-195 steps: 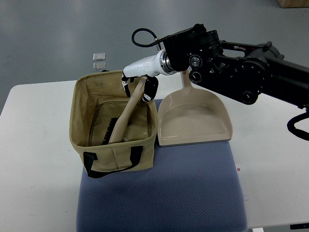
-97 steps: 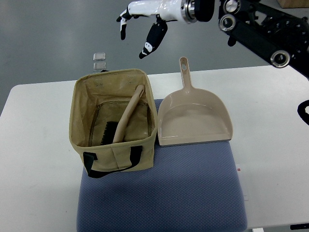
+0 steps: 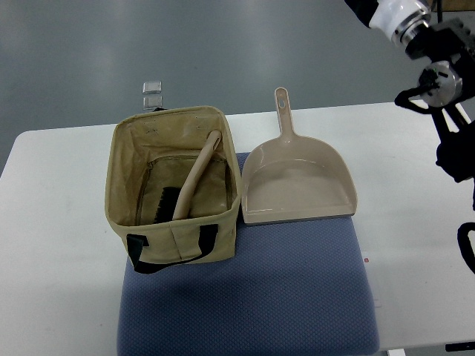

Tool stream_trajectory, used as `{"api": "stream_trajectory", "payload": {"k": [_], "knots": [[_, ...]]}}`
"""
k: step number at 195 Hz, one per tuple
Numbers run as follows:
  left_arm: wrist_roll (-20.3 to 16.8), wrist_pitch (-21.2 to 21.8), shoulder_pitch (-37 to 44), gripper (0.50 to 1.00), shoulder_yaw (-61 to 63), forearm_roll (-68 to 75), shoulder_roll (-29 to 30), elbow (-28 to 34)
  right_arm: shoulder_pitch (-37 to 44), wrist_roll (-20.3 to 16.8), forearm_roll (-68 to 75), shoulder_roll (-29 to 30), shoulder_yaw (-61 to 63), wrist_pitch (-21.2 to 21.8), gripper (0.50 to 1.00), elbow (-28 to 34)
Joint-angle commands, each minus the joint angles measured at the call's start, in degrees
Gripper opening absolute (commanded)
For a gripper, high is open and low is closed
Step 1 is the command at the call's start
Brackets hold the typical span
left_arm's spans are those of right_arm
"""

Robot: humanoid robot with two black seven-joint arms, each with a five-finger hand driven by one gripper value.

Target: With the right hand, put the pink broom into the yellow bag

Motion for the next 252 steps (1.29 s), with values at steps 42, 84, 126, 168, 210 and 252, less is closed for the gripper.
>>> {"api": "stream_trajectory", "payload": {"k": [42,84,126,168,210,252], "knots": [[0.1,0.1,0.0,1.0,-0.1,0.0,0.0,0.0,-10.8,9.6,11.5,3.9,0.4,-3.0,0.928,-3.3],[0.1,0.1,0.1,1.0,-0.1,0.0,0.0,0.0,-12.0,10.1,17.7,5.1,0.9,-2.7,0.928,-6.1],[0.1,0.1,0.1,1.0,-0.1,0.0,0.0,0.1,-12.9,15.2,22.7,6.2,0.9,-2.7,0.93,-7.0],[0.1,0.1,0.1,1.0,0.1,0.0,0.0,0.0,-13.0,15.4,22.8,6.2,0.9,-3.0,0.928,-7.4],[0.1,0.1,0.1,1.0,0.1,0.0,0.0,0.0,-13.1,15.3,22.8,6.1,0.9,-3.0,0.93,-7.6],[0.1,0.1,0.1,1.0,0.1,0.0,0.0,0.0,-13.0,15.3,22.7,6.3,0.6,-3.0,0.93,-7.7]]}}
